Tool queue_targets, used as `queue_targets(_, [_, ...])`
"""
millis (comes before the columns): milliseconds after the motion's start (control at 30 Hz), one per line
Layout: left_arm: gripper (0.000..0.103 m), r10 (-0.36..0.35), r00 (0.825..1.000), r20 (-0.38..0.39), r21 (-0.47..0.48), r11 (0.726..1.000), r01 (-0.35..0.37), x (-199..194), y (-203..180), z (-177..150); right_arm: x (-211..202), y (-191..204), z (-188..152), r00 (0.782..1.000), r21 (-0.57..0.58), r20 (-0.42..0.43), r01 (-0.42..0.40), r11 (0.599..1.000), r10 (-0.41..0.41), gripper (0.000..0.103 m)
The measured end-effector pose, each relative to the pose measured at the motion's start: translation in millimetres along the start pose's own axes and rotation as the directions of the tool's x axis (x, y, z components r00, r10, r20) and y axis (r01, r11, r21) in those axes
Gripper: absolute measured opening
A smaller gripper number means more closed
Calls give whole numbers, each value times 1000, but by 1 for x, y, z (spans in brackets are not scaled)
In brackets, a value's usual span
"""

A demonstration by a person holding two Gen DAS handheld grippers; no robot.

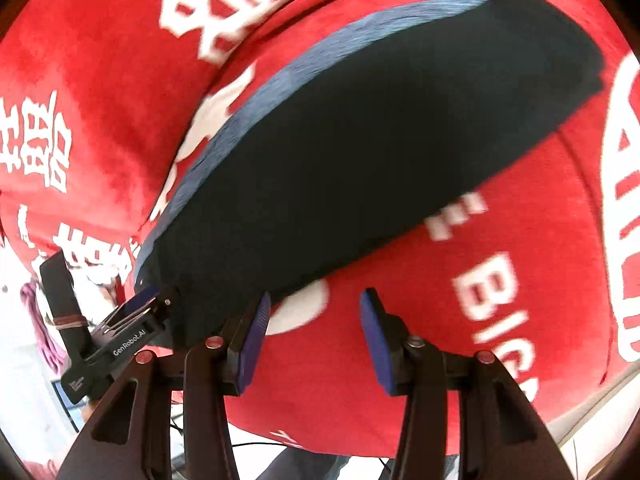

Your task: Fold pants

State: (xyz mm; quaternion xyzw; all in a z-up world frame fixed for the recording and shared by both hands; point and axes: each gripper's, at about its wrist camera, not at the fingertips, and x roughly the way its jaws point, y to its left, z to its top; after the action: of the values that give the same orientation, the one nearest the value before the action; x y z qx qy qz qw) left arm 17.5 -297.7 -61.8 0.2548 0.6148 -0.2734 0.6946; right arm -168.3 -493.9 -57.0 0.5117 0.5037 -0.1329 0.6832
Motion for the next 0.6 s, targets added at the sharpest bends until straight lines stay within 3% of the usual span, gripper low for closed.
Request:
queue_targets(333, [93,13,999,-32,94,995,-10,3,-84,23,-38,-73,24,999,92,51,-2,996,-3,51])
queue_targets(600, [93,27,1000,-6,77,997,-26,1,-118,43,-62,-110,53,993,119,116,6,993,-20,51])
